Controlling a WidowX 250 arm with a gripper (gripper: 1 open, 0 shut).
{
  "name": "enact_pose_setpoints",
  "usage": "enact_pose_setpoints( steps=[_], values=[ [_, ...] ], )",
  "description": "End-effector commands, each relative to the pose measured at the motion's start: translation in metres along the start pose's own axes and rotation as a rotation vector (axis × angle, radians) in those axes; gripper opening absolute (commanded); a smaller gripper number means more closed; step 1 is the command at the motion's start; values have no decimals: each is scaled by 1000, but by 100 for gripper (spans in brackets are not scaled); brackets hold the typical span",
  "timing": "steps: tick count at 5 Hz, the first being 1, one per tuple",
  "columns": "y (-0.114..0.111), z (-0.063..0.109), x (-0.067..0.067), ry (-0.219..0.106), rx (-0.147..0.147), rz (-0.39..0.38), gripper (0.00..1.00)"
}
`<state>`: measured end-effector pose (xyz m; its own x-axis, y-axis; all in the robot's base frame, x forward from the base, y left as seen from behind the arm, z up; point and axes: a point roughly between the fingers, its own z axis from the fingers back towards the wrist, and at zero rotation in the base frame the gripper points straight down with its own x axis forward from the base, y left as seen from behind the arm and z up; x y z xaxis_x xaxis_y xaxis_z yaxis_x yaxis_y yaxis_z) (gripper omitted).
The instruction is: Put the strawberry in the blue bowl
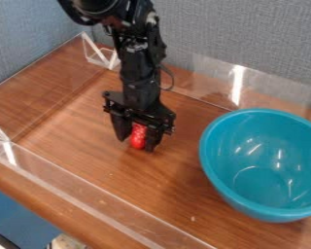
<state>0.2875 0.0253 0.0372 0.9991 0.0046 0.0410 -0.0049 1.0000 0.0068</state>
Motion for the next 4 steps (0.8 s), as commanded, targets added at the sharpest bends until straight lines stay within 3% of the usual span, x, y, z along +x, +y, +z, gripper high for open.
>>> enact_pose_setpoints(
  steps=[1, 4],
  values=[
    [-3, 13, 10, -44, 10, -15, 0],
    [-10, 34, 8, -43, 30, -25, 0]
  ],
)
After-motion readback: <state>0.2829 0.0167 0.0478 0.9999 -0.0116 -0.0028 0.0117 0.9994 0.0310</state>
